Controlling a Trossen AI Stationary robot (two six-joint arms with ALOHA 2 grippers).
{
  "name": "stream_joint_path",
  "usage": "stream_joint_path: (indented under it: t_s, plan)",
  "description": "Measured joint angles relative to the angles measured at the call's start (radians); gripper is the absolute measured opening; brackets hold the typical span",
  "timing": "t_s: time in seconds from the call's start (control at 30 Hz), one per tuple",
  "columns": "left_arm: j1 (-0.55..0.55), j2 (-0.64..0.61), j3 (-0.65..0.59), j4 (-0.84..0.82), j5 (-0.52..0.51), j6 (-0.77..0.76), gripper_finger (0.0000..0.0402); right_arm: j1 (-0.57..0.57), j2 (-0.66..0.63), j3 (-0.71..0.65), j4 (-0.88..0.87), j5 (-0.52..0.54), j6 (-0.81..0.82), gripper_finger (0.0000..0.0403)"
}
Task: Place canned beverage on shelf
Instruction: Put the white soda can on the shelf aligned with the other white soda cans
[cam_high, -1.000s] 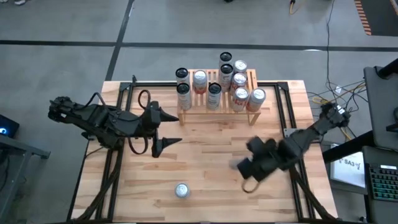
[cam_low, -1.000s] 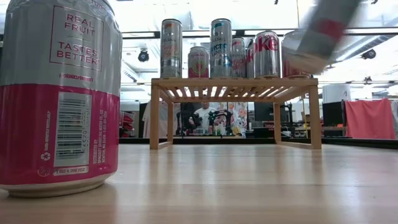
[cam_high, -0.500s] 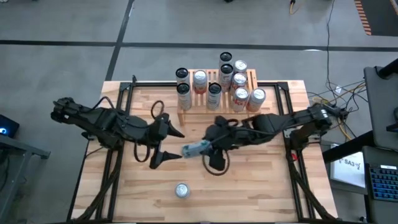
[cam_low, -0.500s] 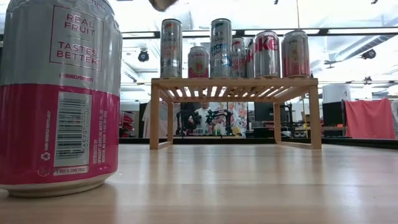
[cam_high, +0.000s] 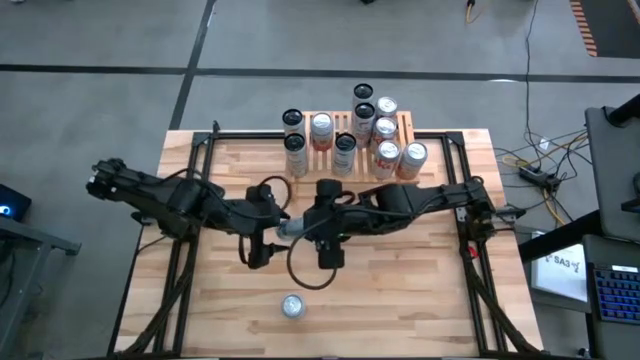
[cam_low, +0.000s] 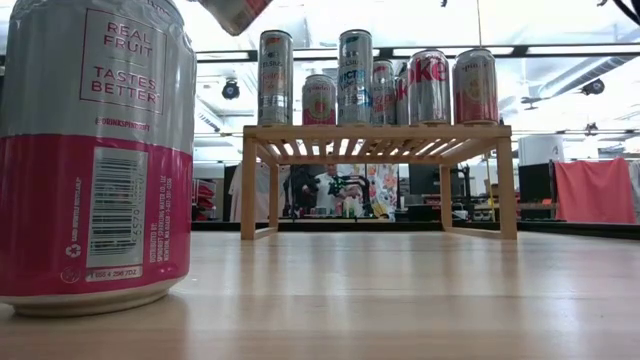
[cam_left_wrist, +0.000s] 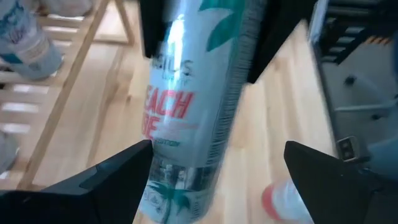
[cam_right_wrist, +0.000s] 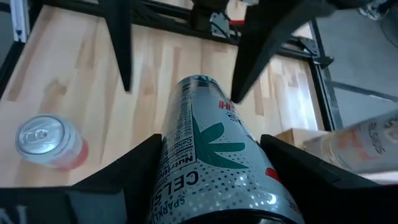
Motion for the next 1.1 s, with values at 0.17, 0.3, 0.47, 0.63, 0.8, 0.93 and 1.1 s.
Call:
stream_joint_path:
  t_s: [0.17,0.3,0.47,0.63,0.8,0.93,1.1]
  plan:
    - [0.007,0.031,0.0,-0.02,-0.03,-0.002,0.035,-0.001,0.013,0.013,0.02,-0.006,-0.033,0.0239]
    - [0.015,0.055,0.0,-0.021,-0.038,0.002,0.035,-0.001,0.008,0.018,0.026,-0.002,-0.054,0.0239]
    - [0.022,0.094,0.0,-0.019,-0.064,0.012,0.035,-0.001,0.003,0.018,0.036,-0.001,-0.11,0.0239]
    - [0.022,0.108,0.0,-0.025,-0.144,0.012,0.031,-0.001,-0.004,0.018,0.035,-0.001,-0.147,0.0239]
    - [0.021,0.1,0.0,-0.025,-0.173,0.038,0.023,-0.002,-0.009,0.018,0.036,0.0,-0.16,0.0239]
    - [0.02,0.083,-0.001,-0.027,-0.199,0.049,0.023,-0.002,-0.013,0.018,0.044,0.003,-0.161,0.0239]
    - [0.02,0.043,0.004,-0.032,-0.269,0.034,0.023,-0.003,-0.033,0.019,0.066,0.088,-0.137,0.0315]
